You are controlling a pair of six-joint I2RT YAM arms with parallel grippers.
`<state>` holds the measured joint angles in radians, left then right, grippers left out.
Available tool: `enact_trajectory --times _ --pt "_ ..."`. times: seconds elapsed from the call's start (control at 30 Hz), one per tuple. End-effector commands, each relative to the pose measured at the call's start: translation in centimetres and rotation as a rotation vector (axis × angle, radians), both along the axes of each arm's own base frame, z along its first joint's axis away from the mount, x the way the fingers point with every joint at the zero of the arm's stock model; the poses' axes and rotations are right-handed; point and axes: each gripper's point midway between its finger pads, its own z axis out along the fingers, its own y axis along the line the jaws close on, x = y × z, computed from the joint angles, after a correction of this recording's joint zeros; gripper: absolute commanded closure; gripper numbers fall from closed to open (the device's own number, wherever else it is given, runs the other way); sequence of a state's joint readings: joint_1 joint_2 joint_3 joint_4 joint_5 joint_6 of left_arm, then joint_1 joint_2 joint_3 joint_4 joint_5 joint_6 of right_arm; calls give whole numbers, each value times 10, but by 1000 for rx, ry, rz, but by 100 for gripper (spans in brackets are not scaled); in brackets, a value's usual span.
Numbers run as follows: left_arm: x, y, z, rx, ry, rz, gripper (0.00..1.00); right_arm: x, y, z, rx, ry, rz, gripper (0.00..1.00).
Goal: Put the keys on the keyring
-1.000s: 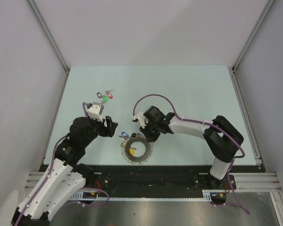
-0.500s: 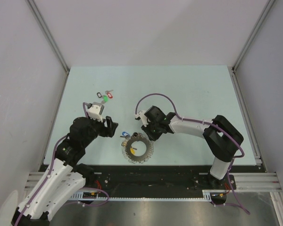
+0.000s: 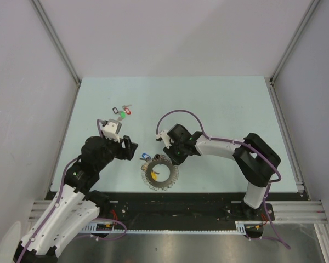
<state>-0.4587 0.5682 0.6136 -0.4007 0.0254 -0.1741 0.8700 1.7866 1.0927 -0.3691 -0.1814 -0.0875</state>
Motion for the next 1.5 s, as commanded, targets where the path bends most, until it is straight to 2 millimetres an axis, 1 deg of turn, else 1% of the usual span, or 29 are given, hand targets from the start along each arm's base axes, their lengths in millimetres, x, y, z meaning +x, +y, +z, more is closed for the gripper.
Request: enact_trajectory --times 0.0,0.07,0.17,0.2,0.23,0.3,0.37,0.47,0.5,0.6,0.63,0.7,0.73,0.77,0.8,0.83,0.9,0.97,1.03,1.07,1.13,1.2,1.23,1.27,1.3,1.37,1.4,1.43,1.47 --pt "1 -5 5 24 -50 -53 27 2 5 -4 23 -5 31 76" --pt "0 -5 5 23 -50 -55 27 4 5 -5 22 -6 28 78" --pt "0 -6 6 22 -51 -58 27 3 5 -4 21 -4 29 86" --pt "0 -5 5 23 -50 -58 27 4 4 -4 20 -6 28 91" --pt "0 -6 5 24 -50 -60 27 3 4 -4 18 -6 29 94" --pt "-2 -6 6 25 -51 -68 27 4 4 1 24 -19 29 100" --pt "-2 -7 7 26 -54 -72 27 5 4 6 21 -41 28 100" --pt "-2 -6 9 23 -55 -72 26 7 9 23 44 -95 29 100" --pt "-3 -7 11 21 -60 -76 25 9 11 34 63 -122 30 100" --pt "-5 -10 16 15 -81 -101 26 11 16 53 103 -187 24 100" --pt "-8 -11 20 11 -95 -118 26 14 20 71 147 -235 12 100" --pt "-10 -14 28 0 -129 -138 25 12 20 85 187 -279 10 100" --pt "-13 -17 30 -2 -143 -171 25 16 23 106 242 -333 -6 100" --pt "-15 -19 37 -14 -174 -186 23 15 24 118 277 -362 -7 100" --pt "-17 -21 40 -24 -190 -203 23 13 25 124 311 -389 -6 100" --pt "-21 -26 43 -36 -207 -237 23 12 25 147 370 -436 -10 100" --pt "-27 -32 55 -65 -260 -281 22 10 24 164 440 -489 -15 100" --pt "-33 -38 64 -90 -289 -332 23 4 23 195 529 -558 -16 100" --pt "-37 -43 72 -108 -308 -367 23 1 22 211 598 -618 -26 100" --pt "-41 -48 73 -117 -307 -404 23 0 19 225 644 -650 -33 100" --pt "-44 -55 82 -133 -334 -448 23 -1 19 233 708 -681 -45 100" --pt "-50 -63 84 -147 -343 -510 23 -3 18 250 780 -716 -51 100" --pt "-51 -66 90 -154 -367 -532 24 -5 17 246 789 -717 -49 100" --pt "-53 -68 93 -159 -379 -553 24 -7 16 253 815 -731 -43 100" --pt "-56 -72 94 -163 -386 -586 24 -11 14 266 860 -757 -32 100" --pt "-58 -76 104 -174 -427 -616 24 -15 10 271 880 -777 -21 100" --pt "-60 -78 107 -184 -440 -639 24 -18 6 283 909 -811 -15 100" --pt "-60 -81 108 -191 -442 -650 24 -19 3 288 925 -827 -18 100" --pt "-59 -82 119 -205 -486 -657 25 -21 -1 287 934 -838 -20 100"
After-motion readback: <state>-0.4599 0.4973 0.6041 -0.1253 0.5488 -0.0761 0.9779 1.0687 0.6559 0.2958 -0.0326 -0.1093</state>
